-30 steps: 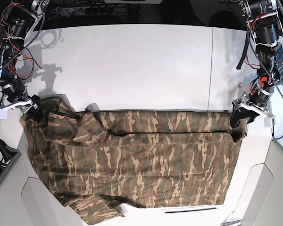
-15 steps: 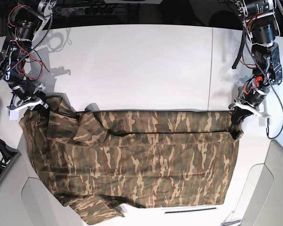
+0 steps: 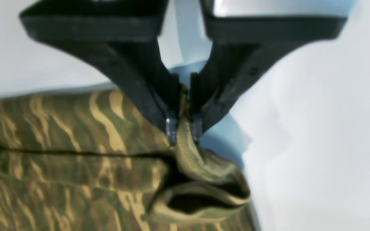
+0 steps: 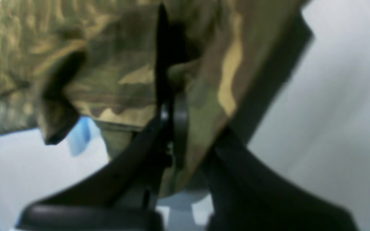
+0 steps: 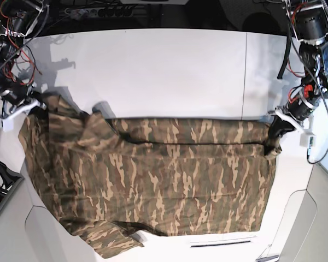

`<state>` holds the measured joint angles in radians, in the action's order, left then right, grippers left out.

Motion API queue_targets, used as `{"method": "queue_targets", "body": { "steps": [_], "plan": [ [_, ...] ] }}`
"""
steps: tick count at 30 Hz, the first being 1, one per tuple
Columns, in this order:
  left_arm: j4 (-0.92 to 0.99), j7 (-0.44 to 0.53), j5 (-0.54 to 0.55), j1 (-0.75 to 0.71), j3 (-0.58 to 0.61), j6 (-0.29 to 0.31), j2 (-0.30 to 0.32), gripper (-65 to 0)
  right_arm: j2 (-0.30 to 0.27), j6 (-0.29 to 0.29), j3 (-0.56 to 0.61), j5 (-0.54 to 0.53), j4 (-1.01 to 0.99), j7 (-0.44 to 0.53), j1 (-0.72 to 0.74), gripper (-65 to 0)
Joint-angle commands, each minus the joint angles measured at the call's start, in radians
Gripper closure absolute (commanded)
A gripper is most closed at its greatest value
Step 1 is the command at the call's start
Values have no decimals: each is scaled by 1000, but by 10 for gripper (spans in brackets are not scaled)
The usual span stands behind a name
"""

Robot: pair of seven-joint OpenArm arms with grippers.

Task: Fold the T-shirt properly
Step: 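Lower the shirt edge onto the table and open both grippers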

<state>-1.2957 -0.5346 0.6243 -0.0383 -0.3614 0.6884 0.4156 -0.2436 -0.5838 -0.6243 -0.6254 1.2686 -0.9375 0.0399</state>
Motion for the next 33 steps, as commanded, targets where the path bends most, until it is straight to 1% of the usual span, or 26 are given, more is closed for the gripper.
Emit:
{"method": "queue_targets", "body": {
  "steps": [1,4,8,12,17,22,26,29,33],
  "plan": [
    [-45,18,16,-11,-7,10,20,0,-22,-8,-4,-39,25,1,-4,0],
    [-116,17,17,-88,-7,10,19,0,-43,-8,-5,-94,43,-10,-62,0],
    [-202,18,23,-183,-7,10,19,0,-61,-8,-18,-126,69,-19,-131,0],
    [-300,18,23,-272,-8,10,19,0,-61,-8,-43,-179,123,-66,-189,0],
    [-388,17,23,-361,-14,10,19,0,-61,-15,-62,-214,220,-88,-277,0],
    [-424,17,32,-433,-55,10,19,0,-61,-15,-71,-213,301,-93,-356,0],
    [-427,14,80,-483,-129,10,19,0,-61,-15,-77,-213,338,-96,-405,0],
    [-427,13,82,-512,-174,10,19,0,-62,-15,-88,-213,346,-102,-432,0],
    [-427,12,83,-540,-192,10,19,0,-61,-15,-118,-245,346,-151,-436,0]
  ]
}}
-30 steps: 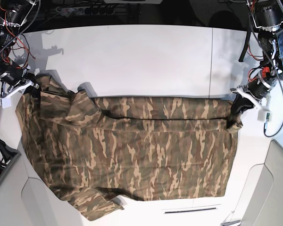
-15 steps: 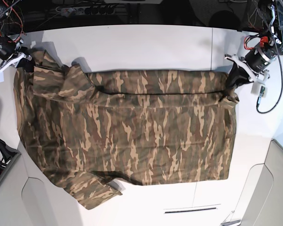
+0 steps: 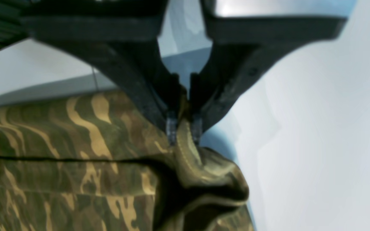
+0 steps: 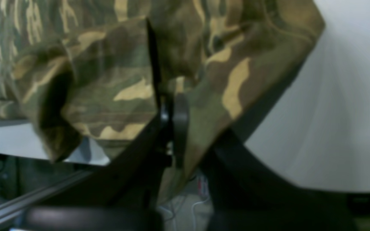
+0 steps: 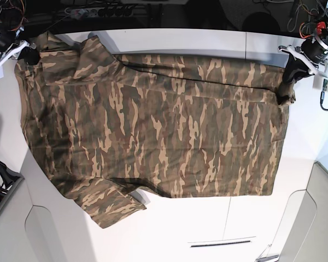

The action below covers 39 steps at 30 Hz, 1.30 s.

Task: Fold the T-shirt properly
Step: 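Lower the shirt edge onto the table and open both grippers, then regrasp the shirt edge with both grippers and smooth it flat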

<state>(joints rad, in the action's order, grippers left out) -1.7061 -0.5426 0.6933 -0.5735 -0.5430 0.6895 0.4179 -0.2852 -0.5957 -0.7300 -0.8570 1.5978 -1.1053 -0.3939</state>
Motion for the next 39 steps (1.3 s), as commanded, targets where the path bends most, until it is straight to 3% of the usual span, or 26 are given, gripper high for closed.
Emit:
{"method": "queue_targets", "body": {
  "steps": [1,13,15,17,19,21,26,33,39],
  "plan": [
    [-16,20,14,-11,-10,9,16,0,-20,-3,-23,-32,17,5,-3,0],
    [-16,-16,119,-13,-10,9,6,0,-19,-3,-76,-63,17,-29,-3,0],
    [-16,-16,119,-11,-10,9,6,0,-19,-3,-76,-58,17,-29,-3,-111],
    [-16,-16,119,-11,-10,9,6,-107,-19,-3,-76,-46,17,-29,-3,-234],
    [-16,-16,118,-11,-10,9,6,-208,-20,-3,-76,-39,17,-29,-3,-283],
    [-16,-29,119,-11,-11,9,6,-258,-20,-2,-84,-41,17,-43,-2,-282],
    [-16,-54,132,-11,-35,9,6,-258,-20,1,-167,-54,17,-67,-3,-282],
    [-16,-119,275,-11,-118,9,6,-259,-20,-3,-328,-113,38,-89,-3,-282],
    [-16,-189,343,-11,-132,9,6,-259,-16,-3,-340,-158,127,-105,-3,-282]
  ]
}}
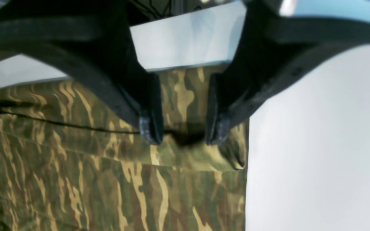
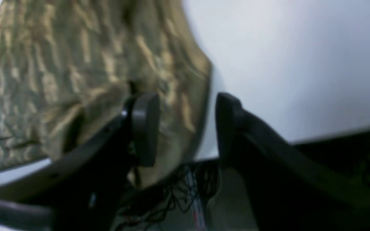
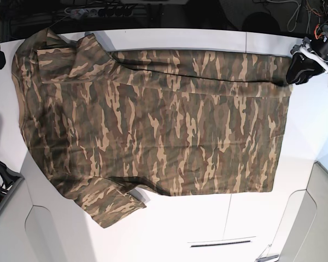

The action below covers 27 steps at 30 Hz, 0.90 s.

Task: Fold the T-shirt properly
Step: 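Regrasp the shirt edge with both grippers and smooth it flat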

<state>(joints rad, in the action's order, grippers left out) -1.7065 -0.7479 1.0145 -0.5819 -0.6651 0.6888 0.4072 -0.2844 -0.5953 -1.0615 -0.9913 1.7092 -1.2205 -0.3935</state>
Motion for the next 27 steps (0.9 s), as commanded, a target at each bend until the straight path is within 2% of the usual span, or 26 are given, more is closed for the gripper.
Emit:
{"method": "queue_targets", "body": {
  "steps": [1,6,10,12,19,23,27],
  "plan": [
    [-16,16,22,-3,-10,9,16,-259,-15,-4,-7,-32,33,11,-6,-282],
    [-16,18,22,0,-10,9,16,-259,-5,-5,32,-64,98,9,-19,-282],
    [-16,22,22,5,-10,9,16,-259,6,-15,126,-58,98,13,-19,-282],
    [-16,29,22,10,-10,9,16,-258,11,-14,198,-18,97,31,-16,-282],
    [-16,17,21,19,-10,9,-25,-258,16,-2,414,171,52,190,-16,-283],
    [-16,11,21,19,-10,9,-33,-259,16,-2,469,211,42,211,-14,-283],
    [-16,10,21,19,-10,9,-41,-259,16,6,474,259,34,236,-14,-283]
  ]
}}
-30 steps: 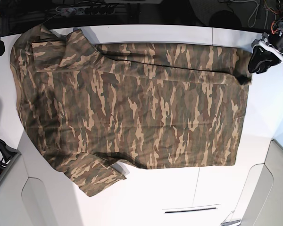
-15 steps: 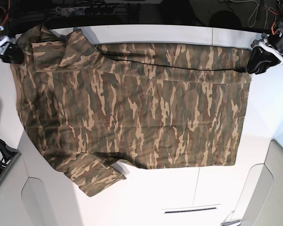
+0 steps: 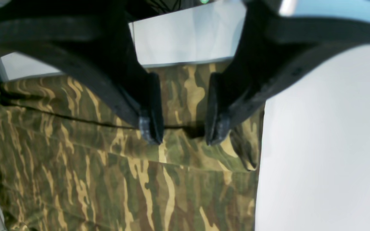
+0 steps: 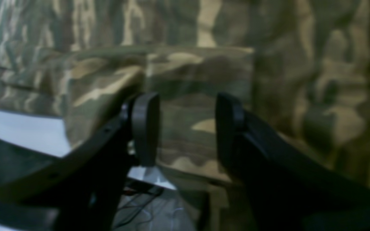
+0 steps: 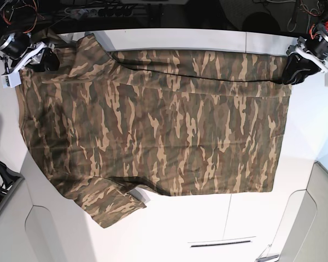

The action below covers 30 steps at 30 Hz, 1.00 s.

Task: Fold the T-shirt properly
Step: 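Regrasp the shirt edge with both grippers and smooth it flat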

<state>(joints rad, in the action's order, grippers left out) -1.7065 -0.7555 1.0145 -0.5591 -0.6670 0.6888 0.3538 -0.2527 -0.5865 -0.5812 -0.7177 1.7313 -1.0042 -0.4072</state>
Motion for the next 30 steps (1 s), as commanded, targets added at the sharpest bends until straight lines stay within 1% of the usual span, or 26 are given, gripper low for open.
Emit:
{"method": "queue_targets", "body": {
  "steps": [1,6,12,16,21,24,30],
  "plan": [
    [-16,18,21,-4,-8,9,11,-259,-16,1,-6,3,10,29,0,-283],
    [-16,18,21,-3,-8,9,12,-258,-16,7,-6,23,9,38,0,-283],
    [-16,16,19,-4,-8,9,12,-258,-16,9,-7,29,9,82,3,-283],
    [-16,13,13,-4,-8,9,12,-258,-16,26,-8,90,9,95,22,-283],
    [-16,14,14,-4,-8,9,11,-259,-16,25,-7,89,-3,88,39,-283],
    [-16,14,14,-3,-8,9,11,-259,-16,6,-7,78,-32,87,39,-283],
    [-16,14,16,-4,-8,9,11,-259,-16,6,-7,26,-95,84,38,-282]
  ]
}}
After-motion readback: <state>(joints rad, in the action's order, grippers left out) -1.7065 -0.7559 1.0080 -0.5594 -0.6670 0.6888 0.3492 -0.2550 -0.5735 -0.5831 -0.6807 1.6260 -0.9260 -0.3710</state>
